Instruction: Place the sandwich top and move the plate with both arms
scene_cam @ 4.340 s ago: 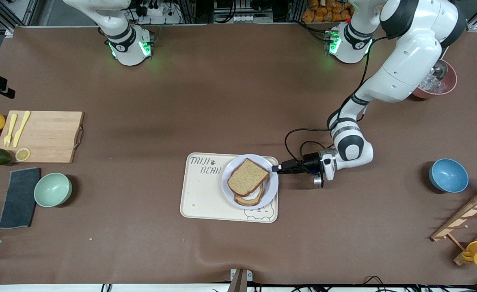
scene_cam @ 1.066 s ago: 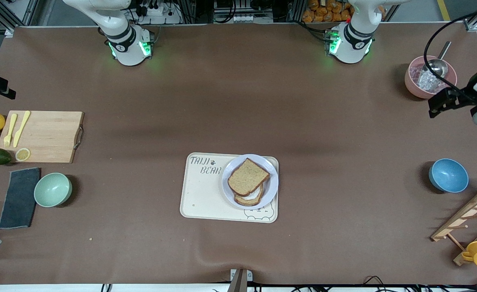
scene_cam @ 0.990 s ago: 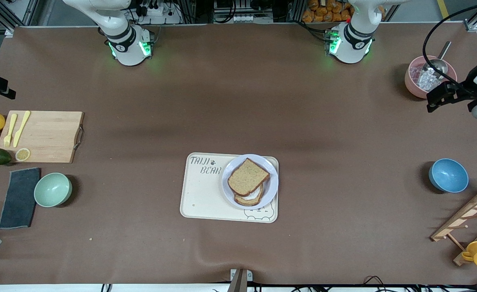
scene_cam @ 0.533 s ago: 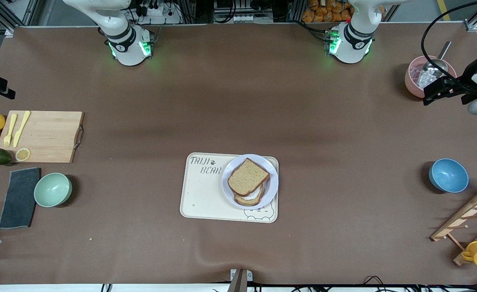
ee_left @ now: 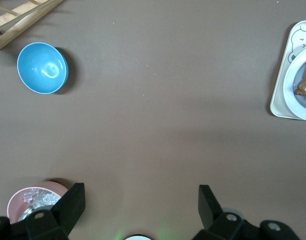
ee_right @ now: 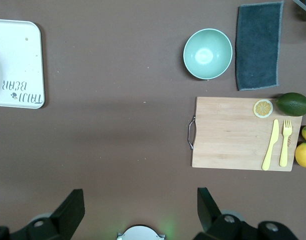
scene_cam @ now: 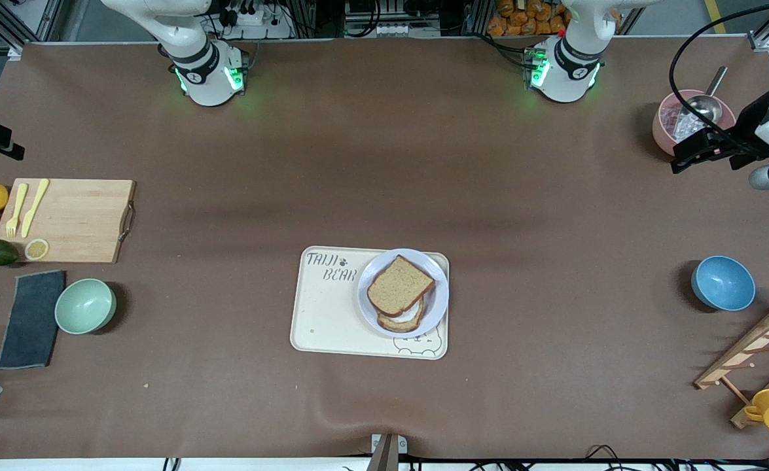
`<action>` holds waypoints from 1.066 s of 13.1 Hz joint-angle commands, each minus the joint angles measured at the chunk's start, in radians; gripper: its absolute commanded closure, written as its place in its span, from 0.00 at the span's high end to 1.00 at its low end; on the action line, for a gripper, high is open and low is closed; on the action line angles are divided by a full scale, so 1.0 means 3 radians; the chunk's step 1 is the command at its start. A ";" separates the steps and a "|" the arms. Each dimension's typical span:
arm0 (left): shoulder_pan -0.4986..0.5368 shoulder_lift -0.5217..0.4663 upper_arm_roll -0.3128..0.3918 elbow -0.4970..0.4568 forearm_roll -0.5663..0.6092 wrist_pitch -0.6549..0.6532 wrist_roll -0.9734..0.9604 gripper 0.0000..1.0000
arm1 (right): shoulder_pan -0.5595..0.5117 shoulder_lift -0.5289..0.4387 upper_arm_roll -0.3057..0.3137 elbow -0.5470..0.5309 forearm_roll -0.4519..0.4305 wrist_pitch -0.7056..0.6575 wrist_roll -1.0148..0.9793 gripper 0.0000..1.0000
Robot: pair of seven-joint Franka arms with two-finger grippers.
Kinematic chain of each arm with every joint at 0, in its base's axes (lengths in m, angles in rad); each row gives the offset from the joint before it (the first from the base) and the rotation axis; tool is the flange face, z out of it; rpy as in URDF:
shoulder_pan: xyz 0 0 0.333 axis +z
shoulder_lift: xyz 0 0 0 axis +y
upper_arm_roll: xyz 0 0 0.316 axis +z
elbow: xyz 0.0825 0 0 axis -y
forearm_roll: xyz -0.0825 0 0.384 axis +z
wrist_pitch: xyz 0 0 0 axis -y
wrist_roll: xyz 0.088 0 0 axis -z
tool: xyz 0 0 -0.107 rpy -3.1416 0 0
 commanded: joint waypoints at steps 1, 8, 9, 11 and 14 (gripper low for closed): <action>-0.0014 0.0021 -0.0002 0.0001 -0.0019 0.0049 -0.0062 1.00 | -0.0016 0.0020 0.0018 0.0065 -0.0007 -0.0029 0.0026 1.00; -0.0014 0.0077 -0.0007 0.0140 -0.0019 0.0039 -0.0052 1.00 | -0.0022 0.0020 0.0018 0.0055 -0.0007 -0.0034 0.0020 1.00; -0.0014 0.0077 -0.0002 0.0140 -0.0014 0.0033 -0.0052 1.00 | -0.0022 0.0020 0.0018 0.0055 -0.0007 -0.0029 0.0020 1.00; -0.0014 0.0077 0.0004 0.0140 -0.0003 0.0038 -0.0052 1.00 | -0.0022 0.0020 0.0018 0.0060 -0.0007 -0.0029 0.0020 1.00; 0.0006 0.0077 0.0004 0.0140 -0.0029 0.0033 -0.0052 1.00 | -0.0022 0.0020 0.0018 0.0060 -0.0007 -0.0029 0.0025 1.00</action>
